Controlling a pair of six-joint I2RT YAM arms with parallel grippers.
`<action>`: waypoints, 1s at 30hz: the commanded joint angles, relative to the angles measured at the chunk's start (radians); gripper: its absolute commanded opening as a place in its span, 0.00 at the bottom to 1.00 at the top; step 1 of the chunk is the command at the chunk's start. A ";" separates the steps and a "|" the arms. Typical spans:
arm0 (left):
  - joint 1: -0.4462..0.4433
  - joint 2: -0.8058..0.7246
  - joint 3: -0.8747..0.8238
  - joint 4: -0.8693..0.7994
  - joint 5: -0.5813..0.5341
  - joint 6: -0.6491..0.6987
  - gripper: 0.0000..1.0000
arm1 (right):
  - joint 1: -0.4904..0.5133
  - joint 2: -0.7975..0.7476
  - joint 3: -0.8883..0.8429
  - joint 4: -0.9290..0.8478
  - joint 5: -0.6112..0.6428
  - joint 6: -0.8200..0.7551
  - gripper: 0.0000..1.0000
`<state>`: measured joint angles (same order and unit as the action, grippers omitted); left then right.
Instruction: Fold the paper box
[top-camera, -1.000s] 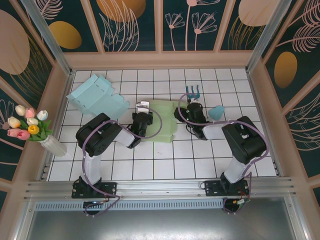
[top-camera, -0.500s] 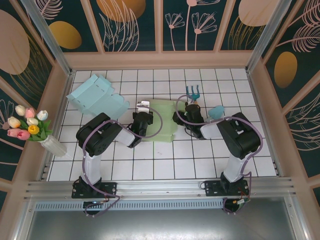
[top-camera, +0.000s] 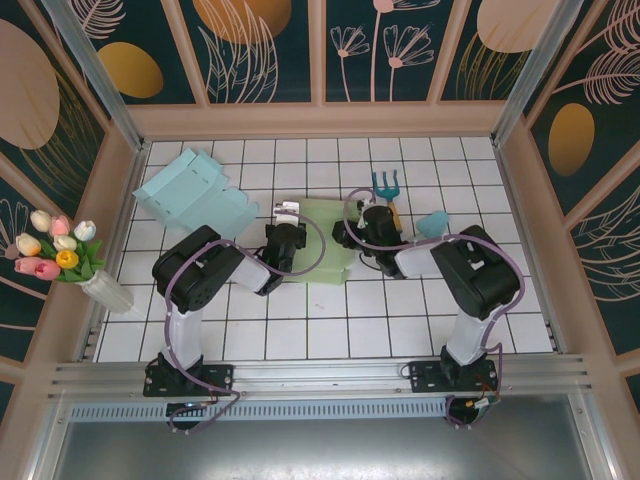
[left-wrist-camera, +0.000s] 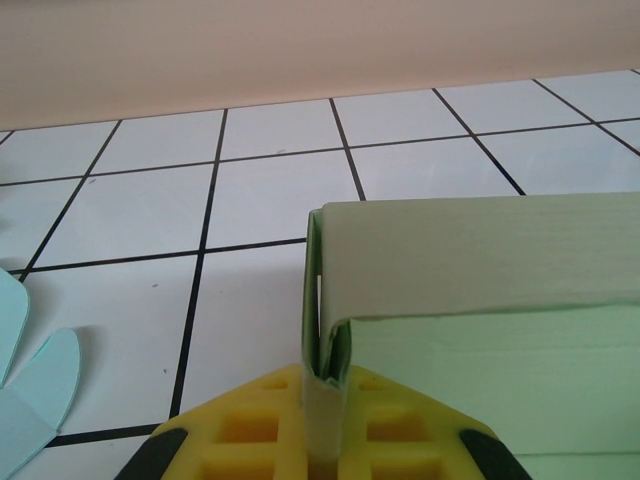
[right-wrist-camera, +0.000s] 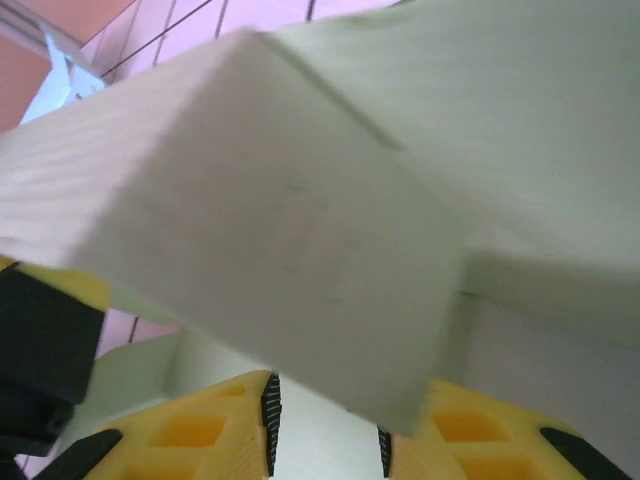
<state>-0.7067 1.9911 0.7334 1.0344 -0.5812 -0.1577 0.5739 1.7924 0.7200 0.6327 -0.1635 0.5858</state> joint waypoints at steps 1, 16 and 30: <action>-0.002 0.014 0.016 -0.013 0.008 0.004 0.06 | 0.017 0.045 0.036 0.046 -0.034 0.009 0.35; -0.003 0.012 0.010 -0.006 0.002 0.003 0.06 | 0.019 -0.088 -0.037 -0.002 0.024 -0.035 0.35; -0.003 0.012 0.011 -0.005 0.006 0.005 0.06 | 0.046 -0.376 -0.127 -0.229 0.278 -0.174 0.39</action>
<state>-0.7067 1.9911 0.7334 1.0344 -0.5812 -0.1577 0.6109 1.4860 0.6083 0.4835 -0.0185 0.4755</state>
